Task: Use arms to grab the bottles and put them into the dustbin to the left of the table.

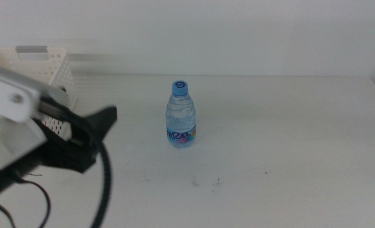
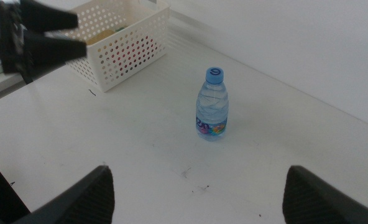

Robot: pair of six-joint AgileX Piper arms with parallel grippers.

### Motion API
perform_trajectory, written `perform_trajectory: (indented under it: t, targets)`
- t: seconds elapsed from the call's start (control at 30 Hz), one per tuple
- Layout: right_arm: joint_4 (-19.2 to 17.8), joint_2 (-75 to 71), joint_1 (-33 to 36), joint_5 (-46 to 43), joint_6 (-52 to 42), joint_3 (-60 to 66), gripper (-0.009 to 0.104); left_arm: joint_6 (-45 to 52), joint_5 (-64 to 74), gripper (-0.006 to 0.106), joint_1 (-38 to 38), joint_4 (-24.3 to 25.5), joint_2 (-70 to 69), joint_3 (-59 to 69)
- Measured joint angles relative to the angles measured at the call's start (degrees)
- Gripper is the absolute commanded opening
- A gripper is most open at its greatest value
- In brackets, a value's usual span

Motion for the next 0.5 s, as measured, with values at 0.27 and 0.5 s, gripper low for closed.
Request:
perform_trajectory:
  t: [0.27,0.5]
  targets:
    - [0.0,0.0,0.0,0.0,0.0,0.0,0.083,-0.22,-1.0,0.094,0.0,-0.23,1.61,0.94]
    - [0.0,0.0,0.0,0.0,0.0,0.0,0.083,-5.37,-8.34,0.094,0.0,11.27,3.09,4.12]
